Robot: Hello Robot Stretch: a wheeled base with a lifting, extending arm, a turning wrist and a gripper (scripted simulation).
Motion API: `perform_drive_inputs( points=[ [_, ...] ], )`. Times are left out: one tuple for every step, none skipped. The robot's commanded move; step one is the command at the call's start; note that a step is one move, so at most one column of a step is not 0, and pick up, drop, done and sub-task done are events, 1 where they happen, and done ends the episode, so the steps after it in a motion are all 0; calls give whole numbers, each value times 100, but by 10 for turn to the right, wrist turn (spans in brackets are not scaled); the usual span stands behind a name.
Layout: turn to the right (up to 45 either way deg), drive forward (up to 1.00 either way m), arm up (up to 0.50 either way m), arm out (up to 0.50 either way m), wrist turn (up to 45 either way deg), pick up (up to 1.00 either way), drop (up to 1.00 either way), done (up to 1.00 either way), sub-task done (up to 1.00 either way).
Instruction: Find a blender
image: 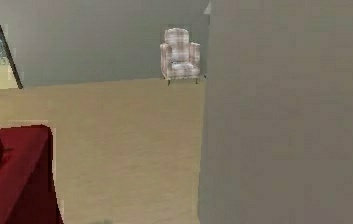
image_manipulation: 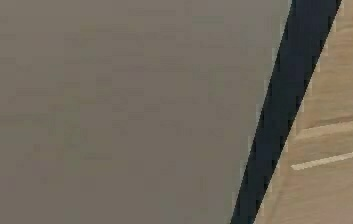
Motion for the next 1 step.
perform_drive_inputs(
  points=[
    [-210, 0, 0, 0, 0, 0, 0, 0, 0]
  ],
)
